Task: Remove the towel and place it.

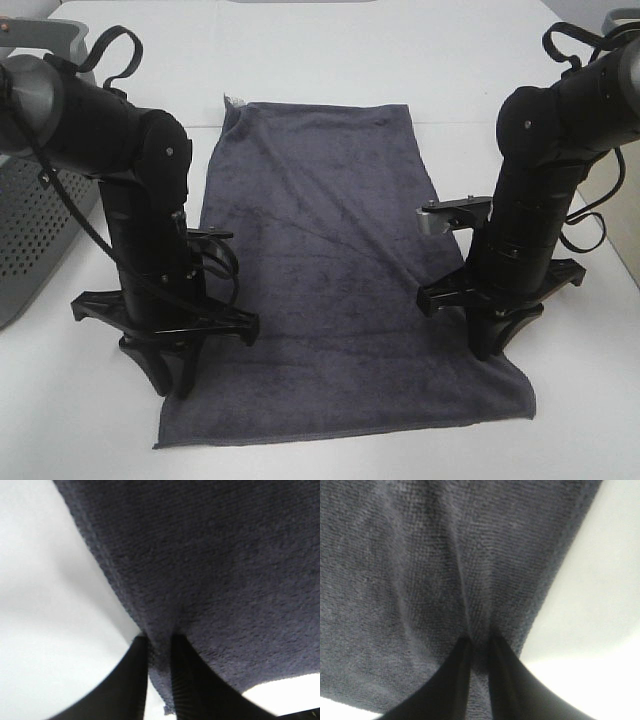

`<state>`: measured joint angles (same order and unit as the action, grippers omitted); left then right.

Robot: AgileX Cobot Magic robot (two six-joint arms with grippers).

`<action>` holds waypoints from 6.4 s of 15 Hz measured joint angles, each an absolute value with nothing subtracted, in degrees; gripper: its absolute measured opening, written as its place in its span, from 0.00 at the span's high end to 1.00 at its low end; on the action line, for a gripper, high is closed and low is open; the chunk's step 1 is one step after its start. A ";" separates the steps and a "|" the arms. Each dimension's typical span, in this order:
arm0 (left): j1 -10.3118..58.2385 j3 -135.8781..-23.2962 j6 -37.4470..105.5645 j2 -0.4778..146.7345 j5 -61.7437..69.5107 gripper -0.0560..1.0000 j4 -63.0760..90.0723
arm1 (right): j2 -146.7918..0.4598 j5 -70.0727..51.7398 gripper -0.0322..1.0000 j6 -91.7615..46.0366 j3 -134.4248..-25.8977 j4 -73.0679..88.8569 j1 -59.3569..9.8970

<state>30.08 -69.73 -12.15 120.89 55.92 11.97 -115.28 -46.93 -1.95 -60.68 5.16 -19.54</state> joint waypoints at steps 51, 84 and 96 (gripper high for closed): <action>-4.18 -81.19 -2.23 82.51 69.39 0.23 -0.34 | -74.83 -67.90 0.39 16.44 -74.60 -7.45 -18.28; -6.65 -29.28 8.14 -0.34 60.50 0.24 8.08 | 0.29 -61.88 0.16 -9.40 -28.88 3.95 -5.90; -6.65 -29.28 8.08 -0.34 60.22 0.24 8.59 | 0.29 -61.19 0.16 -9.40 -28.82 4.13 -5.90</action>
<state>-6.65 -29.28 8.08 -0.34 60.22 8.59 0.29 -61.19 -9.40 -28.82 4.13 -5.90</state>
